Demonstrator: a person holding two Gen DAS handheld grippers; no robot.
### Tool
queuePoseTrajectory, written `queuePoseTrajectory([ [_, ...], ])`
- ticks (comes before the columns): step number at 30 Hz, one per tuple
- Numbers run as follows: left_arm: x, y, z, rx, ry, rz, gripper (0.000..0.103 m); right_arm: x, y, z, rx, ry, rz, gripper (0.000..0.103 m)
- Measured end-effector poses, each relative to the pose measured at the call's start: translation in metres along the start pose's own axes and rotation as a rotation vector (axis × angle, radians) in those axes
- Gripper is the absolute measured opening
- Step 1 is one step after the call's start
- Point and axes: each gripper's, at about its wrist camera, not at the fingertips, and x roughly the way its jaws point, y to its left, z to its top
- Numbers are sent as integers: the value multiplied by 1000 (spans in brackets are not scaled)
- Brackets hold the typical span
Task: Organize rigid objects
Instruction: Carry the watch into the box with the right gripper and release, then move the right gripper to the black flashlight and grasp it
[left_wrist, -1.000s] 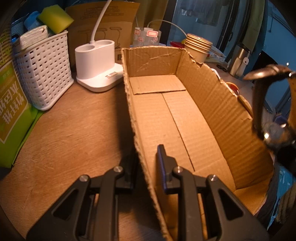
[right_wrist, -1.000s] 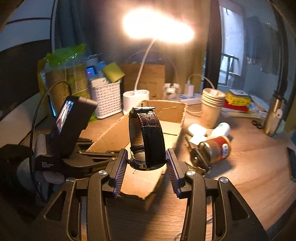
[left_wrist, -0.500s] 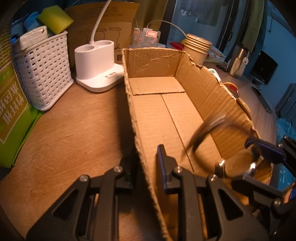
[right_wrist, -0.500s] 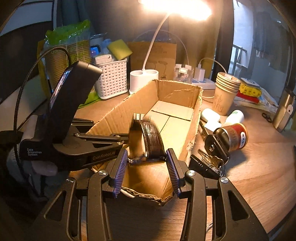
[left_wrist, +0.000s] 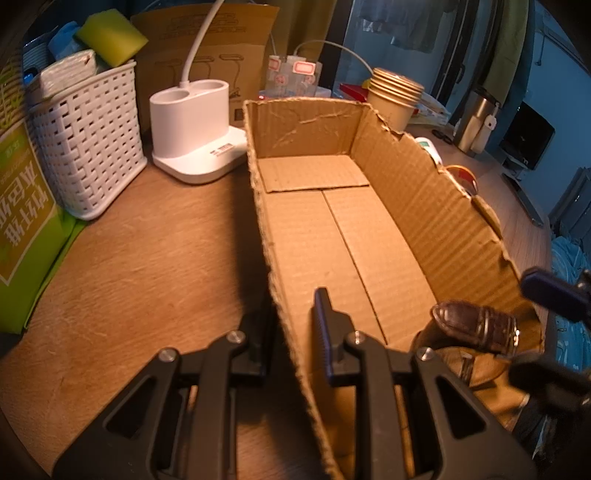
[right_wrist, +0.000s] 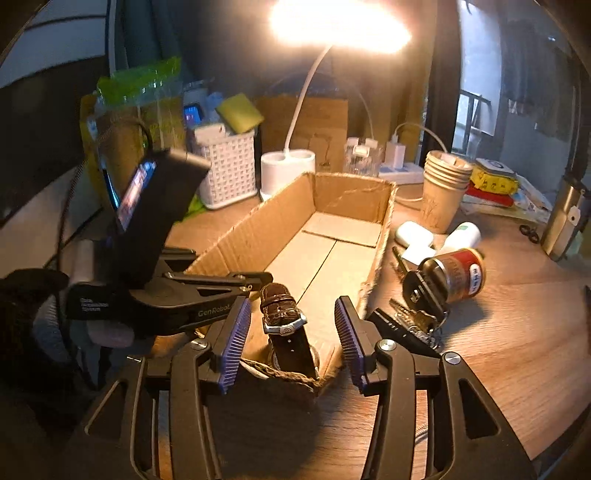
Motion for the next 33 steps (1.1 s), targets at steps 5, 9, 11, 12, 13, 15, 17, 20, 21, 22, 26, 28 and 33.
queuePoseTrajectory([
  [5, 0, 0, 0, 0, 0, 0, 22, -10, -19, -3, 53, -22, -33, 52],
  [9, 0, 0, 0, 0, 0, -1, 22, -14, -36, -5, 104, -34, -44, 52],
  [11, 0, 0, 0, -1, 0, -1, 22, -14, -42, -8, 119, -30, -59, 52],
  [12, 0, 0, 0, 0, 0, -1, 22, -14, -45, -8, 128, -30, -64, 52],
  [13, 0, 0, 0, -1, 0, -1, 22, -14, -48, -10, 134, -30, -67, 52],
  [15, 0, 0, 0, -1, 0, -1, 22, -14, -53, -11, 151, -30, -77, 52],
  [17, 0, 0, 0, 0, 0, -1, 22, -15, -56, -13, 155, -31, -82, 52],
  [20, 0, 0, 0, 0, 0, 0, 22, -13, -61, -15, 162, -26, -94, 52],
  [21, -1, 0, 0, 1, 0, 1, 22, -13, -64, -16, 168, -28, -109, 52],
  [22, 0, 0, 0, 1, 0, 1, 22, -12, -66, -17, 171, -27, -123, 52],
  [26, 0, 0, 0, 2, 0, 1, 22, -6, -71, -22, 173, -10, -167, 52],
  [28, 0, 0, 0, 1, 0, 1, 22, 0, -73, -24, 167, 2, -189, 52],
  [33, 0, 0, 0, 2, 0, 1, 22, 21, -78, -33, 161, 58, -206, 52],
])
